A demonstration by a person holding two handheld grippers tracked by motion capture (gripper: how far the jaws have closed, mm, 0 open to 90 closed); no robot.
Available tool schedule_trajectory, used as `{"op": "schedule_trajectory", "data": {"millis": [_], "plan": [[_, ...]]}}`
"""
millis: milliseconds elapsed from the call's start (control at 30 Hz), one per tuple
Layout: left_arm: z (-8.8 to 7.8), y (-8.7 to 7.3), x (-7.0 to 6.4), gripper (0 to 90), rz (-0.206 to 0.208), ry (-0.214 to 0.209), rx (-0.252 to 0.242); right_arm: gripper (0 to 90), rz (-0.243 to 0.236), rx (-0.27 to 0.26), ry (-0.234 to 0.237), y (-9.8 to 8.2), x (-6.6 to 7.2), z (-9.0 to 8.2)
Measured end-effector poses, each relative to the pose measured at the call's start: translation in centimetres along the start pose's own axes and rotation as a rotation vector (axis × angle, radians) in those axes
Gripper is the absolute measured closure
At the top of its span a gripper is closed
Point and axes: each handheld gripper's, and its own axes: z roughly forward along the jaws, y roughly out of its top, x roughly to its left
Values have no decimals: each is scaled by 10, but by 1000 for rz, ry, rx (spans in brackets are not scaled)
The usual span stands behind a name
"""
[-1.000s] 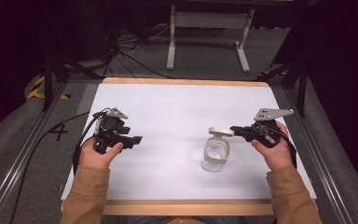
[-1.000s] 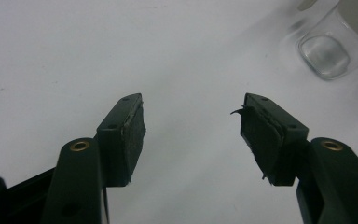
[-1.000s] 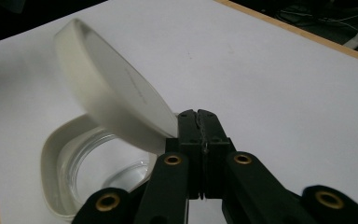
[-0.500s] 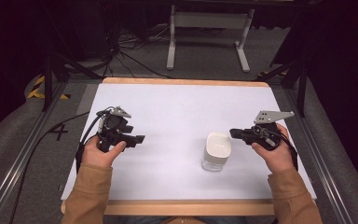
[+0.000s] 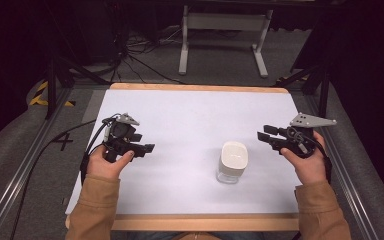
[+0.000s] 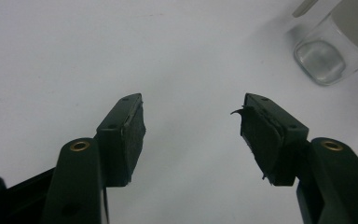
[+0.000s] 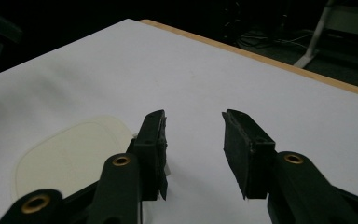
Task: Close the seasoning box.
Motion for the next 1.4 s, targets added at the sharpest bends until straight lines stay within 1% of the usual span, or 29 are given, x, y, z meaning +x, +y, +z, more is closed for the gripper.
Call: {"op": "schedule_trajectory", "data": {"millis": [33, 200, 267, 333, 367, 433, 467, 500, 567, 600, 633, 667, 733, 767, 800, 833, 867, 900, 933, 967, 1000, 1067, 1100, 1133, 1200, 1300, 1367, 1400], "plan": [[0, 0, 1, 399, 2, 0, -2, 576, 0, -2, -8, -1, -2, -2], [1, 1, 1, 399, -1, -3, -2, 560, 37, -6, -54, -5, -14, -14], [1, 1, 1, 399, 1, -3, 1, 550, 38, -9, -70, -6, -18, -19], [1, 1, 1, 399, 7, 0, 2, 540, 51, -15, -84, -7, -21, -23], [1, 1, 1, 399, 6, -2, 3, 540, 51, -15, -84, -7, -21, -23], [1, 2, 1, 399, 9, -2, 0, 522, 58, -14, -99, -8, -25, -27], [1, 2, 1, 399, 1, -5, 2, 513, 56, -13, -108, -9, -26, -28], [2, 2, 1, 399, 3, -5, 0, 513, 66, -9, -115, -10, -28, -28], [4, 3, 3, 399, 2, -6, 3, 507, 75, 12, -131, -12, -30, -29], [4, 3, 3, 398, 2, -6, 3, 507, 75, 12, -131, -12, -30, -29], [5, 3, 3, 398, 7, -7, 2, 466, 77, 43, -169, -16, -35, -29], [5, 3, 2, 398, -6, -8, 3, 460, 81, 58, -183, -18, -37, -28], [6, 4, 3, 398, -1, -7, 5, 438, 80, 85, -212, -22, -41, -28], [6, 4, 4, 398, 6, -10, 10, 438, 80, 85, -212, -22, -41, -28], [7, 5, 3, 398, 0, -10, 10, 428, 78, 93, -225, -24, -43, -29], [8, 5, 4, 398, 7, -12, 7, 423, 78, 107, -239, -26, -46, -29], [9, 5, 4, 398, 4, -13, 7, 421, 85, 115, -246, -28, -47, -29], [10, 5, 3, 398, 0, -16, 8, 417, 83, 122, -251, -30, -50, -29], [10, 6, 4, 398, 8, -18, 11, 413, 91, 133, -253, -33, -52, -29], [11, 6, 4, 398, 3, -19, 10, 410, 102, 147, -258, -36, -55, -29], [11, 6, 4, 398, 9, -17, 10, 409, 104, 160, -263, -38, -57, -28], [11, 6, 4, 398, 2, -18, 11, 406, 108, 177, -274, -43, -61, -27], [12, 7, 5, 398, 6, -19, 14, 406, 112, 186, -275, -45, -63, -26], [12, 7, 5, 398, 6, -19, 14, 406, 112, 186, -275, -45, -63, -26], [13, 7, 5, 398, 0, -18, 16, 402, 130, 209, -275, -52, -68, -23], [14, 6, 6, 398, 4, -18, 17, 400, 145, 227, -272, -57, -72, -20], [14, 6, 6, 397, -2, -20, 23, 400, 152, 241, -268, -60, -74, -18], [14, 6, 7, 397, -1, -20, 22, 399, 157, 255, -264, -64, -75, -15]]}}
